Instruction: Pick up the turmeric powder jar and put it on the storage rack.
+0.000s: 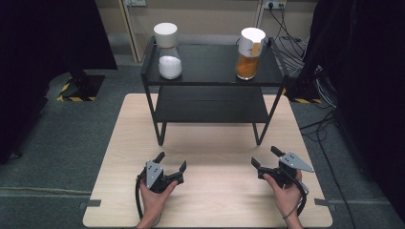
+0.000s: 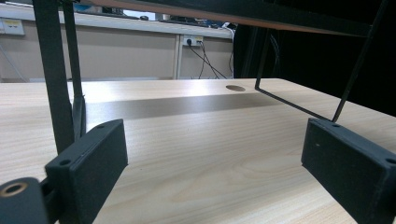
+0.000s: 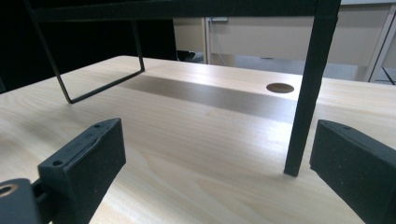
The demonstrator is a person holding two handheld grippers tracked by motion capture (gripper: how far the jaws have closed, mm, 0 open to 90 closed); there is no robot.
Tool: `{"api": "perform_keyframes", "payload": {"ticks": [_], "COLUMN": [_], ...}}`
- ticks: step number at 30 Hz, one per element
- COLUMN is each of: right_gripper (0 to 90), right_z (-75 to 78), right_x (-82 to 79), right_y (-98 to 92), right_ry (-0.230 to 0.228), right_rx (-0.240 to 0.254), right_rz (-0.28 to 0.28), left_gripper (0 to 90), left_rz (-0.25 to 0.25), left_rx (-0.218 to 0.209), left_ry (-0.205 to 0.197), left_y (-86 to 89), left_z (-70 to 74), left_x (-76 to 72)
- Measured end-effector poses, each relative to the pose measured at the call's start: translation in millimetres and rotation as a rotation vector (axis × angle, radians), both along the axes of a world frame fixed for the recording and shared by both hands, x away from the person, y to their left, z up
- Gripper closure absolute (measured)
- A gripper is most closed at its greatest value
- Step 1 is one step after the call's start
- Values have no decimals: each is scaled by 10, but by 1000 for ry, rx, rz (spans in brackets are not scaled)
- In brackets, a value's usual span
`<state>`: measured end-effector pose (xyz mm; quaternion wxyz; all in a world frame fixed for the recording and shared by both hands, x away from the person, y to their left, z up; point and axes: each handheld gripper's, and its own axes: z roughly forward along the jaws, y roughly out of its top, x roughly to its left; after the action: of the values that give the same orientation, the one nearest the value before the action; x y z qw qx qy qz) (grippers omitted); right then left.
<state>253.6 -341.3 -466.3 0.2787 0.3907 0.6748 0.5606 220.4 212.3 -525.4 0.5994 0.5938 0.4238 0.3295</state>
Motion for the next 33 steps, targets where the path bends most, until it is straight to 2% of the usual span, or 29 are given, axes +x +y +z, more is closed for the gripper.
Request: {"api": "perform_keyframes", "payload": {"ticks": [10,33], "right_gripper": [39,42], "right_z": [-115,-271], "right_x": [-54,-120], "right_y": [0,9], "right_ry": [0,-12], "right_rx": [-23,-31], "right_rz": [6,5], "left_gripper": [63,63], "left_rz": [1,1], "left_rx": [0,-2], "left_ry": [0,0], "left_y": [-1,0], "left_z": [0,-2], "left_x": [0,-1]}}
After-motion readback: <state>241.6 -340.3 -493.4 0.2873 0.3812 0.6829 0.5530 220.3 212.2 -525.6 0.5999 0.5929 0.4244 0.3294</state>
